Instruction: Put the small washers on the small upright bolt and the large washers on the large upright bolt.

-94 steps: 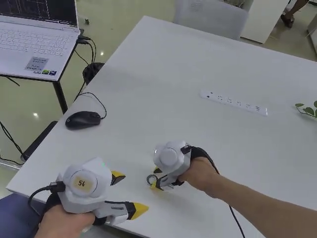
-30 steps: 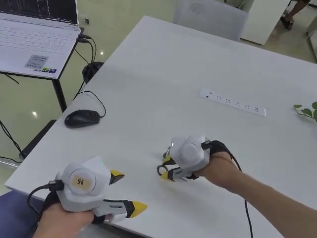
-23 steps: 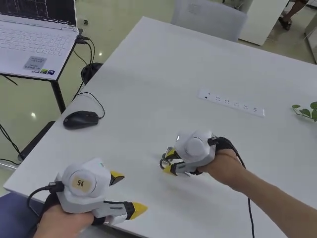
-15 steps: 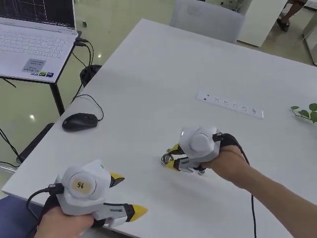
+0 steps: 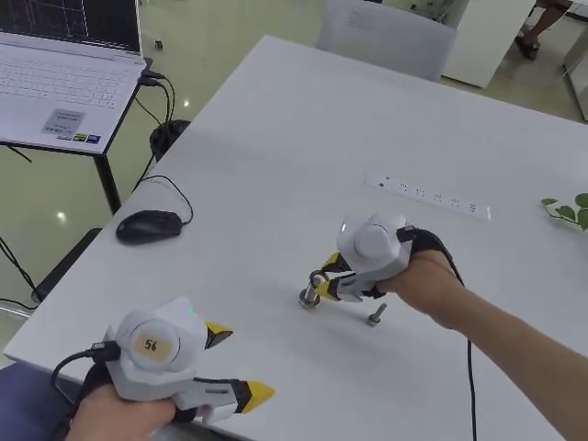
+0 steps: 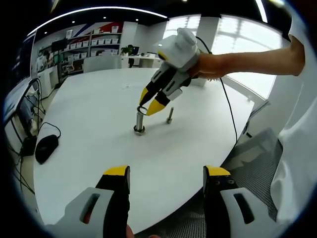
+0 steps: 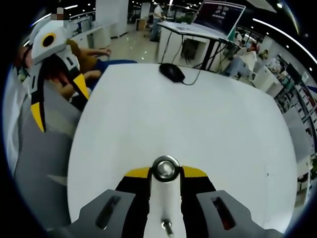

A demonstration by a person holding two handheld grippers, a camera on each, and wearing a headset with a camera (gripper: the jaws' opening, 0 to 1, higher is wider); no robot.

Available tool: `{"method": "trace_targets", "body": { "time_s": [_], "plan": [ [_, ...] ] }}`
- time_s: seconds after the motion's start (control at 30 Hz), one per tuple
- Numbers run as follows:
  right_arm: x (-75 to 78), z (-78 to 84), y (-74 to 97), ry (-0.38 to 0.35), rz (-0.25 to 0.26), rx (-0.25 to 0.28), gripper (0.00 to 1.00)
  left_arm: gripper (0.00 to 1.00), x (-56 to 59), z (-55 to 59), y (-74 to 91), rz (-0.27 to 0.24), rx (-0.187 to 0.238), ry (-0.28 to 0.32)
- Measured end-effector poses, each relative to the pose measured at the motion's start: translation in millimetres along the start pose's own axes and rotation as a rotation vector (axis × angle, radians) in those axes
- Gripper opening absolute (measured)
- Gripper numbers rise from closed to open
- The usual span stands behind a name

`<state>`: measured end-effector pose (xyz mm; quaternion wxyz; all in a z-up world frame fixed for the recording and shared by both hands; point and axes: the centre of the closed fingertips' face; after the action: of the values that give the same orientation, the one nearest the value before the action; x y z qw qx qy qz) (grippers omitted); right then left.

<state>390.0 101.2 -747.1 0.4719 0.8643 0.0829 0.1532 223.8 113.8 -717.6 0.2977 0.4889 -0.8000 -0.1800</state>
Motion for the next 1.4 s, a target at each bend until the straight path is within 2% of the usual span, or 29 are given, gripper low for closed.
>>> {"method": "trace_targets", "body": {
  "time_s": [0.57,1.0,1.4],
  "plan": [
    [3.5,2.2,-9.1,-0.022,-0.014,-0.023,0.23,0.59,-3.6,1.9,1.0,-0.006,-0.002,0.009],
    [0.5,3.8,-17.3,-0.02,-0.033,-0.045,0.23,0.59,-5.2,4.2,1.8,-0.009,-0.006,0.013],
    [-1.5,13.8,-34.8,-0.014,-0.051,-0.09,0.23,0.59,-5.6,5.1,2.2,-0.011,-0.006,0.015]
  ]
}}
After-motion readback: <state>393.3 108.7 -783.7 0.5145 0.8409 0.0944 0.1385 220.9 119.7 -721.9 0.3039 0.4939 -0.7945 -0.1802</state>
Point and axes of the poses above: the centre of the closed fingertips' face, and the gripper's own axes: y roughly backward along the fingers, x roughly to its right, z roughly out of its underside, and after that the axes turned 6 degrees about y, right-handed
